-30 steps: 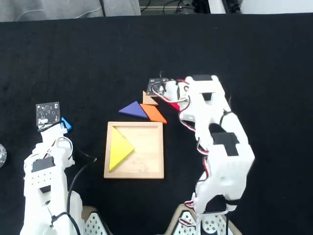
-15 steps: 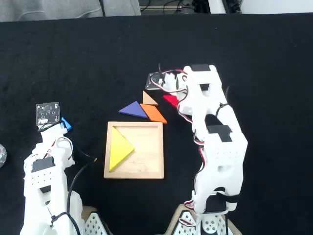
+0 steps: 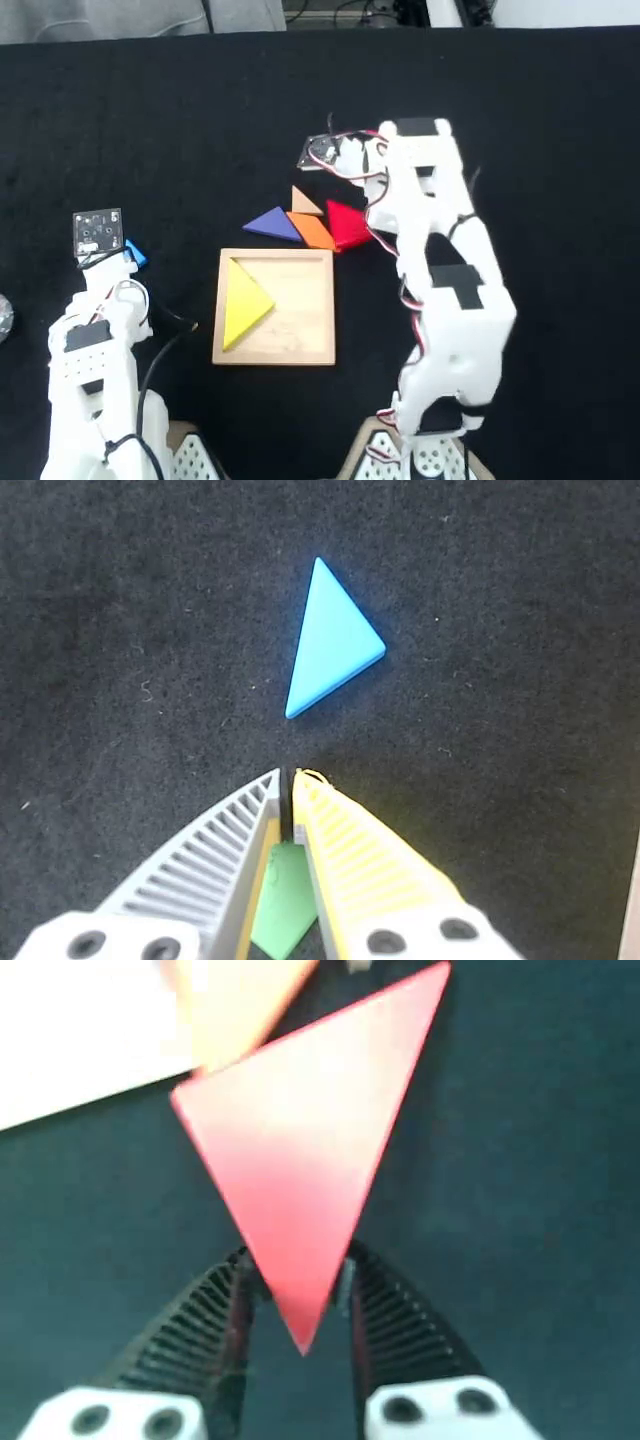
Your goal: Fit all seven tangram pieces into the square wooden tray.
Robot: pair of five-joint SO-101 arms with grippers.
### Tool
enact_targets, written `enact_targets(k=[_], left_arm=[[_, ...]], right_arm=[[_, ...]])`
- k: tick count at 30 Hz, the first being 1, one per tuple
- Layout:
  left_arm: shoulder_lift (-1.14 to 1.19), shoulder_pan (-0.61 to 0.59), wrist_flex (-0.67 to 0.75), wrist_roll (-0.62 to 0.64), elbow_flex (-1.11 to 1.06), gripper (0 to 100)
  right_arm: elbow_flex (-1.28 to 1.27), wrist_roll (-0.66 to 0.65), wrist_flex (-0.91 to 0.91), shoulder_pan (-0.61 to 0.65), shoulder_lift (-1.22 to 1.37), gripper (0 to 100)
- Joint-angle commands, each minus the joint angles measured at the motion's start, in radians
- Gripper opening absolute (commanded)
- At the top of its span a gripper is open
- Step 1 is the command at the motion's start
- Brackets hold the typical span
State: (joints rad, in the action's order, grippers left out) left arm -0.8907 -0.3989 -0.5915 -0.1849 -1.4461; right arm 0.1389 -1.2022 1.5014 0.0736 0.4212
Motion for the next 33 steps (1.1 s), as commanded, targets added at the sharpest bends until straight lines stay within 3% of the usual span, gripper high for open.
enact_targets(k=[1, 7, 15, 19, 26, 30, 33], left_arm=[[-0.012, -0.001, -0.005, -0.006, 0.007, 3], [-0.012, -0.001, -0.008, -0.006, 0.007, 3], [-0.012, -0.001, -0.008, -0.006, 0.007, 3], [-0.012, -0.001, -0.008, -0.006, 0.007, 3], [-0.012, -0.001, -0.008, -0.006, 0.007, 3], [-0.012, -0.001, -0.008, -0.006, 0.007, 3], [-0.012, -0.001, -0.008, -0.006, 0.007, 3]], right_arm=[[0.012, 0.058, 0.126, 0.018, -0.127, 4.3], [-0.001, 0.183, 0.166, -0.029, -0.136, 4.2], [-0.005, 0.126, 0.186, -0.239, -0.15, 4.2], [-0.018, 0.101, 0.199, -0.264, -0.222, 4.2], [-0.311, 0.196, -0.101, -0.044, -0.381, 4.2], [-0.618, 0.229, -0.381, 0.114, -0.584, 4.2], [-0.817, 0.258, -0.6, 0.153, -0.74, 4.2]])
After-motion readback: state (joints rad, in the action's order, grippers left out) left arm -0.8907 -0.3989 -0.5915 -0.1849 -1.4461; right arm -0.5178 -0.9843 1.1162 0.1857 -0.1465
